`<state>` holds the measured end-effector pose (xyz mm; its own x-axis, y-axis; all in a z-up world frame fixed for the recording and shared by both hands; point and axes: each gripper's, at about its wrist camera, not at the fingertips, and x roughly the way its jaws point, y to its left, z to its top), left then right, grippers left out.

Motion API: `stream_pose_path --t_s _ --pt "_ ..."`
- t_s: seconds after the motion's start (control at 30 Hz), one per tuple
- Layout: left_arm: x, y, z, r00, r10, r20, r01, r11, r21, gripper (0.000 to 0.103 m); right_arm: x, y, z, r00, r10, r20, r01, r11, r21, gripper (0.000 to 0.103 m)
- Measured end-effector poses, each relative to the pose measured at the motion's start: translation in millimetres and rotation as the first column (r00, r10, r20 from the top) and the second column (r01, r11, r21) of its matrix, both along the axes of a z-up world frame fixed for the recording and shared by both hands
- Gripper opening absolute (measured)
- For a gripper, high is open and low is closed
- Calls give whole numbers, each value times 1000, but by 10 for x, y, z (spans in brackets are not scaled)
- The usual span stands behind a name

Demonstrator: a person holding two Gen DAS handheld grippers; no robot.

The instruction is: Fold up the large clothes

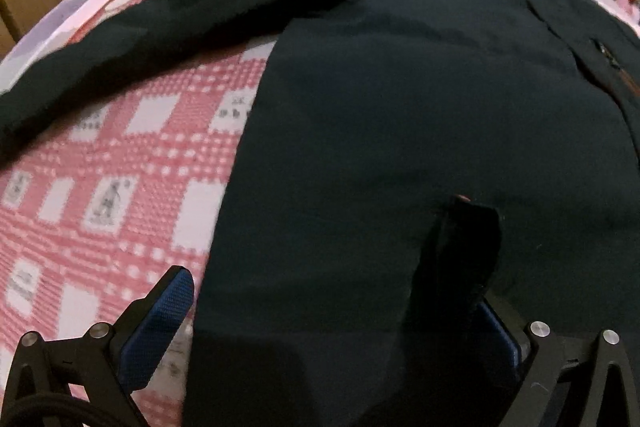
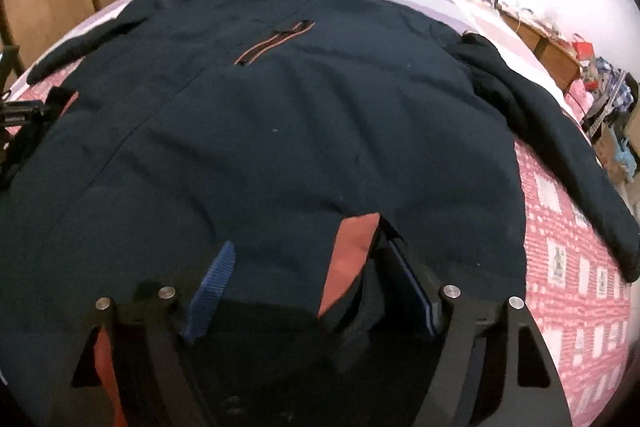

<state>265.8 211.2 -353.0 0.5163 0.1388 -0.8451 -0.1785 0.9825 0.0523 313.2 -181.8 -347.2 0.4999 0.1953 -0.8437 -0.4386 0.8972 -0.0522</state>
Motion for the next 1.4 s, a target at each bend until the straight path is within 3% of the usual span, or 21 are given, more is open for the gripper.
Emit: stream_pose_path --t_s 0.13,0.23,0.37,0.47,0.6,0.67,0.77,0.83,1.03,1.1,1.2,1.3,1.4 --pt "367 -257 140 996 -82 37 81 996 25 103 128 208 225 998 17 66 -21 998 52 87" --pt "821 -481 159 991 -119 56 120 993 -3 103 631 520 315 992 -29 122 23 999 45 93" --pt "1380 -668 6 993 -120 18 120 993 -19 103 1307 911 119 995 -58 81 61 997 -44 93" --pt "1533 -537 -61 997 -82 10 82 997 -9 103 1554 815 -6 998 -60 31 61 998 -27 95" --pt "1401 -65 -130 999 16 33 -17 1000 23 103 1665 41 -56 973 -230 8 230 973 -21 95" --pt "1241 87 -154 998 46 52 -49 998 46 103 1590 -464 -71 943 -333 17 334 941 -51 95" --pt "1038 231 -189 995 83 49 -84 996 4 103 1374 -1004 -51 895 -446 -7 446 894 -32 97" --pt "906 178 -162 995 89 53 -91 995 31 103 1182 -1077 -25 891 -454 20 454 889 -59 96" --pt "491 84 -156 998 55 37 -57 995 76 103 583 -930 -106 929 -368 36 370 924 -97 97" --pt "438 165 -152 996 83 18 -84 993 77 103 412 -1015 -133 919 -395 18 395 916 -71 97" --pt "320 154 -90 996 89 3 -88 991 105 103 168 -1260 -79 873 -487 -22 486 874 -12 97" --pt "199 27 -21 998 55 15 -56 995 78 103 154 -1335 -42 877 -475 -73 478 877 49 96" --pt "146 -165 10 999 23 25 -24 997 69 103 306 -1264 -77 890 -444 -109 450 892 40 96"
